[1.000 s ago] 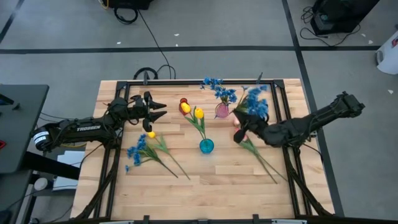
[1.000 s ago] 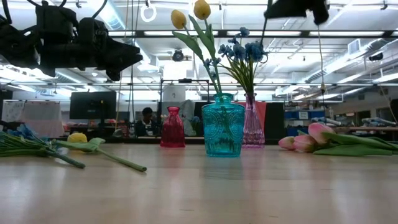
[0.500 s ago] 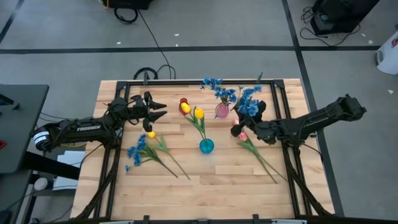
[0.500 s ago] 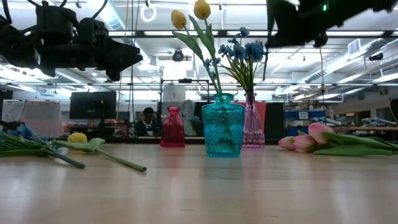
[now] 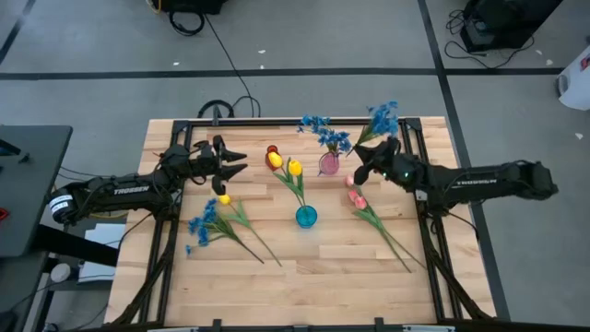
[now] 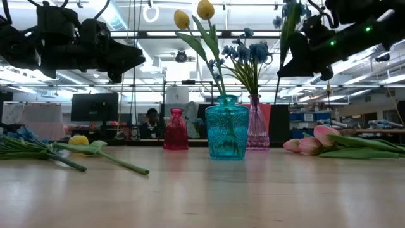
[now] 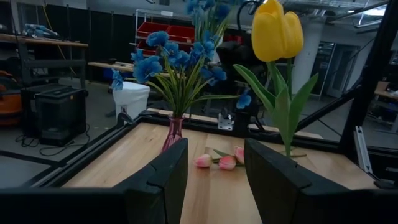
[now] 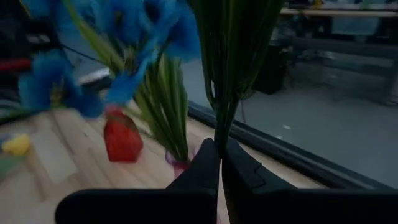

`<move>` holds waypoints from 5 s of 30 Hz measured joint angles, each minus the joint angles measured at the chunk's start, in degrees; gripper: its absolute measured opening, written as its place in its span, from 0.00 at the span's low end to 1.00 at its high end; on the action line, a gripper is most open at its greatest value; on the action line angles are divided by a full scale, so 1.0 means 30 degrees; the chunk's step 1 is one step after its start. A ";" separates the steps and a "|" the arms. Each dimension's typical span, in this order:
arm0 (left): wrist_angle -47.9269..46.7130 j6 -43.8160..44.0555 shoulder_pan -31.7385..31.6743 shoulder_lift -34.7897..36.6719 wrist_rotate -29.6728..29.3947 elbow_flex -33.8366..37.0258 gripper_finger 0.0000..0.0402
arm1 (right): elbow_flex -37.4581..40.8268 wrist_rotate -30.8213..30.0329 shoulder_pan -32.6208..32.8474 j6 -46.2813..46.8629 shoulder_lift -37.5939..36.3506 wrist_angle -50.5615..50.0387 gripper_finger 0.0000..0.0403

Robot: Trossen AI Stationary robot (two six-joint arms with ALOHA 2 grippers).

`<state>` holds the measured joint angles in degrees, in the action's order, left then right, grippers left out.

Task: Sort flowers into vase by color
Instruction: Put the right blue flowers into the pink vase

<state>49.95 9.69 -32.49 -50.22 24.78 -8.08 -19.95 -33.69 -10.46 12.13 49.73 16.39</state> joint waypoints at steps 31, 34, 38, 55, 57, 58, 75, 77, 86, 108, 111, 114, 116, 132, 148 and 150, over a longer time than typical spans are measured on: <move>-0.0014 0.0095 0.0000 0.0006 -0.0942 0.0000 0.41 | 0.0162 1.2573 -0.6419 -0.2266 0.3305 0.6342 0.03; -0.0022 0.0384 0.0000 0.0005 -0.0943 0.0000 0.41 | 0.0155 1.2538 -0.6328 -0.2584 0.3853 0.6774 0.03; -0.0029 0.0379 0.0000 0.0007 -0.0920 0.0000 0.41 | 0.0126 1.2199 -0.6034 -0.2942 0.4179 0.6962 0.03; -0.0029 0.0298 -0.0007 0.0000 -0.1452 0.0000 0.41 | -0.3784 1.0993 -0.4588 -0.3836 0.4697 0.0671 0.03; -0.0026 0.0291 -0.0007 0.0005 -0.1452 0.0000 0.41 | -0.4019 1.0848 -0.4345 -0.3938 0.5040 0.0684 0.03; -0.0034 0.0291 -0.0007 0.0007 -0.1452 0.0000 0.41 | -0.4116 1.0646 -0.4225 -0.3943 0.5230 0.0675 0.03; -0.0138 0.0291 -0.0007 0.0002 -0.1189 -0.0007 0.41 | -0.5849 0.9092 -0.3161 -0.4074 0.8805 -0.0178 0.03; -0.0162 0.0289 -0.0007 0.0007 -0.1189 -0.0007 0.41 | -0.5881 0.9092 -0.3155 -0.4032 0.9109 -0.0098 0.03; -0.0218 0.0284 -0.0007 0.0002 -0.1168 -0.0007 0.41 | -0.5934 0.9027 -0.3155 -0.3596 1.0160 0.0084 0.03; -0.0226 0.0313 -0.0007 0.0007 -0.1015 -0.0007 0.41 | -0.5834 0.9107 -0.3155 -0.3462 0.8846 -0.0193 0.35; -0.0279 0.0328 -0.0007 0.0007 -0.1006 -0.0007 0.41 | -0.5834 0.9107 -0.3155 -0.3462 0.8845 -0.0171 0.35; -0.0325 0.0335 -0.0007 0.0007 -0.1007 -0.0007 0.41 | -0.5834 0.9114 -0.3155 -0.3462 0.8787 -0.0185 0.35; -0.0435 0.0342 -0.0007 0.0005 -0.1007 -0.0007 0.41 | -0.5834 0.9114 -0.3155 -0.3473 0.8686 -0.0347 0.35; -0.0553 0.0349 -0.0007 0.0002 -0.1015 -0.0015 0.41 | -0.5856 0.8553 -0.3177 -0.3972 0.7709 -0.0513 0.30; -0.0546 0.0176 -0.0007 0.0002 -0.1022 -0.0015 0.41 | -0.5856 0.8393 -0.3177 -0.4382 0.7746 -0.0348 0.07; -0.0539 -0.0008 -0.0007 0.0000 -0.1022 -0.0015 0.41 | -0.5856 0.8393 -0.3177 -0.4264 0.7746 -0.0410 0.07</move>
<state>48.34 9.67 -32.51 -50.22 21.71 -8.12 -37.52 -8.51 -19.99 -0.67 72.97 15.16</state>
